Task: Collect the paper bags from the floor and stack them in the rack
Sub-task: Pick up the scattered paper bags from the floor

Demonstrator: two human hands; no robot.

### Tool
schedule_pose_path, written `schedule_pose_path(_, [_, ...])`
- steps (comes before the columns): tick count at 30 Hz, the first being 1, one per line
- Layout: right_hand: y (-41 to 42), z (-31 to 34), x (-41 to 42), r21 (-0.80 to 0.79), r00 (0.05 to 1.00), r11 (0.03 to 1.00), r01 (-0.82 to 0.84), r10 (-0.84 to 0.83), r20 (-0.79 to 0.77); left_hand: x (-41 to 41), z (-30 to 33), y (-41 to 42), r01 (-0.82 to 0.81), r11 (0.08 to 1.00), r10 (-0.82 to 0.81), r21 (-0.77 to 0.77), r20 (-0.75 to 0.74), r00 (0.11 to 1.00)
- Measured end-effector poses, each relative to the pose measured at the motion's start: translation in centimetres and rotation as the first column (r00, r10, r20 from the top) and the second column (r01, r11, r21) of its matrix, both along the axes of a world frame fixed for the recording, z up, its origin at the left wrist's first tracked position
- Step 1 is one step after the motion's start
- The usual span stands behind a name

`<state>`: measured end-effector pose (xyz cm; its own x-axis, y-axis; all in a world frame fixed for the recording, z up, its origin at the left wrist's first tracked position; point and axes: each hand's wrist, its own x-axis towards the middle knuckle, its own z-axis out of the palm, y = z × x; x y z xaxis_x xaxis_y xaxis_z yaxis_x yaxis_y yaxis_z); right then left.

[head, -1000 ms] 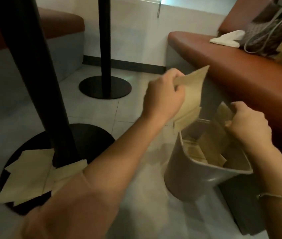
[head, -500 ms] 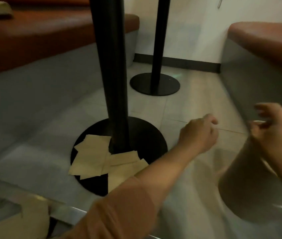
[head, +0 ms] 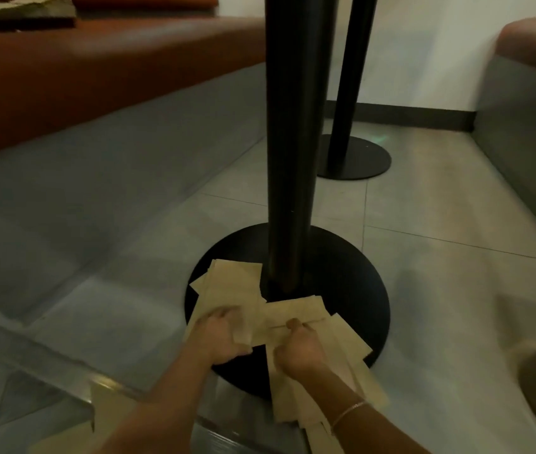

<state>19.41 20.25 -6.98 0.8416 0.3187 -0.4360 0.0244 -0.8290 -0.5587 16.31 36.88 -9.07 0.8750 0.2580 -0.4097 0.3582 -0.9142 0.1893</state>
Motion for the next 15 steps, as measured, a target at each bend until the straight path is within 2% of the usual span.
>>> schedule_pose_path(4, [2.6,-1.3,1.3,0.068,0.987,0.989,0.132,-0.124,-0.101,0.4,-0.8,0.3,0.132,0.988,-0.131,0.083,-0.006,0.991])
schedule_pose_path(8, [4.2,-2.2,2.1,0.155,0.941,0.947,0.282,-0.241,-0.238,0.6,-0.2,0.7,0.198,0.976,-0.200,0.093,0.011,0.980])
schedule_pose_path(12, [5.6,-1.9,1.7,0.218,0.889,0.908,0.358,-0.259,-0.378,0.6,-0.4,1.0,0.249,0.964,-0.247,0.093,-0.027,0.969])
schedule_pose_path(15, [5.7,-1.9,1.2,0.244,0.904,0.912,0.330,-0.231,-0.359,1.0,-0.3,1.3,0.230,0.970,-0.228,0.071,-0.044,0.973])
